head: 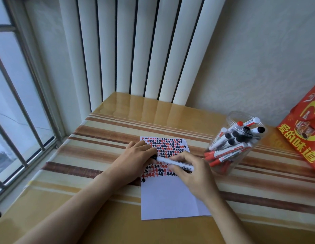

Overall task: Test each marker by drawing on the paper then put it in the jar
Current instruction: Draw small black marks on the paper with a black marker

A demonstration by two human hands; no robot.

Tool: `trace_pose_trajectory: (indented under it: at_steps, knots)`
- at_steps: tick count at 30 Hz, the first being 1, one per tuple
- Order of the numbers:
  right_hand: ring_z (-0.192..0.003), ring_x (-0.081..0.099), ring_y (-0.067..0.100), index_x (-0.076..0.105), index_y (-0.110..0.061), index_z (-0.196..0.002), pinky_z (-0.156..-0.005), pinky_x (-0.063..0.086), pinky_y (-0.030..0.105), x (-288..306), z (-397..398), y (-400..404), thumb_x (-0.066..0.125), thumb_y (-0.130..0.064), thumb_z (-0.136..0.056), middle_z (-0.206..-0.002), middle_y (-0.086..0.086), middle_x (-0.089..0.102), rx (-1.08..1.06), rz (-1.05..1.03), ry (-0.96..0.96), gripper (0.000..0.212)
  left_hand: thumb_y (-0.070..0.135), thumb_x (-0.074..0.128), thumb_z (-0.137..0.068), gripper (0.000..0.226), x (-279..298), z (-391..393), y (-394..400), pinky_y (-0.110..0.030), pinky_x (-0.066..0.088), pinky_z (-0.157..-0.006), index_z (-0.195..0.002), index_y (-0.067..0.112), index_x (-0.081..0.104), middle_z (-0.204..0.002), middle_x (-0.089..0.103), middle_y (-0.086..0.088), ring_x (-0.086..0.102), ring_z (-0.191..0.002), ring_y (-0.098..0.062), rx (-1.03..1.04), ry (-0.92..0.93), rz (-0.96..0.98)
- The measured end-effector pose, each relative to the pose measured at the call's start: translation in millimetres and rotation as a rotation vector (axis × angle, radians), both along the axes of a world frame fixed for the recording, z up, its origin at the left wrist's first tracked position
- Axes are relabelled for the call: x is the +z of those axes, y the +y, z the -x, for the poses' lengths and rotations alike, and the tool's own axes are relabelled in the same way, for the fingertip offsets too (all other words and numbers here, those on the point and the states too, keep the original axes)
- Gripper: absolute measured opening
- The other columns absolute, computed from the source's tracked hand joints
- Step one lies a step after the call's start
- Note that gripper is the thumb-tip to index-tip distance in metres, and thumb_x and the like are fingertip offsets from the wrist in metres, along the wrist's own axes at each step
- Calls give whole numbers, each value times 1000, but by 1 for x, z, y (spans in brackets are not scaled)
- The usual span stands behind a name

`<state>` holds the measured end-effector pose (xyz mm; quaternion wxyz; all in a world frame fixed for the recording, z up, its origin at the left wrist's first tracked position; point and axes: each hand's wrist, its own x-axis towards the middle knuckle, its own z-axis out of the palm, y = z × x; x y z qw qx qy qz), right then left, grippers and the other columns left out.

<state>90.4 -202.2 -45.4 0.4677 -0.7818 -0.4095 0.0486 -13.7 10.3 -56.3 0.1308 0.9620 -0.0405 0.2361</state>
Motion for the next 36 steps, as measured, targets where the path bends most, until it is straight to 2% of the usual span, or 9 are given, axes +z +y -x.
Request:
trace_pose_trajectory:
  at_steps: [7,12,19,23,26,29,32,34,36]
  knots:
    - [-56,61,3,74,-30,-90,-53,41,13,3,1,2,77,-45,-90,-76,-10,74,4,0,71,15,33,49,-101,15,1,-1,2,-29,32,-73,-94,22,57,-89,59,11,40,-82,-10,-17,6,-8]
    - [-39,50,9,73,-31,-87,-43,43,24,7,2,-1,76,-41,-94,-67,-6,71,2,-7,116,13,37,42,-101,23,2,-2,0,-30,34,-72,-95,22,58,-88,58,12,42,-81,-11,-34,-26,38]
    - [-57,57,23,58,-20,-98,-53,47,33,17,10,0,57,-15,-91,-84,-5,61,-3,-266,82,9,50,39,-103,28,-3,-1,-2,-33,41,-80,-108,28,57,-95,55,16,46,-88,-7,-9,8,113]
    - [-66,72,22,60,-24,-100,-60,54,31,21,13,-1,65,-16,-97,-86,1,70,-46,-389,112,10,55,43,-99,56,-6,-1,0,-34,43,-100,-147,25,43,-128,62,8,54,-119,-14,113,64,236]
    - [-70,72,23,62,-24,-100,-60,58,45,38,10,-5,68,-21,-101,-82,-1,70,-214,-426,-75,7,54,40,-101,61,-10,0,0,-38,26,-118,-154,26,35,-152,46,4,36,-144,-14,257,137,137]
    - [-70,66,11,66,-15,-102,-75,57,32,72,3,-17,65,-22,-104,-86,-12,66,-415,-447,-474,7,54,36,-102,54,-12,-1,-2,-36,16,-122,-150,29,43,-156,40,9,26,-149,-8,258,172,81]
    - [-74,63,21,67,-3,-102,-73,52,33,119,-9,-36,63,-13,-104,-90,1,68,-546,-546,-769,11,58,34,-101,55,-11,-1,-2,-35,14,-122,-150,33,42,-158,37,13,20,-150,-3,243,196,80]
    - [-84,60,24,66,3,-101,-79,45,20,148,-22,-48,62,-7,-104,-93,11,69,-626,-580,-898,12,65,24,-95,63,-12,0,0,-34,11,-122,-149,39,42,-158,35,17,16,-149,0,244,210,72]
    - [-86,57,27,65,3,-100,-74,43,23,165,-35,-55,60,-6,-105,-93,13,68,-699,-527,-921,12,69,18,-90,69,-12,1,0,-34,9,-122,-149,42,42,-158,33,19,14,-149,3,245,218,65]
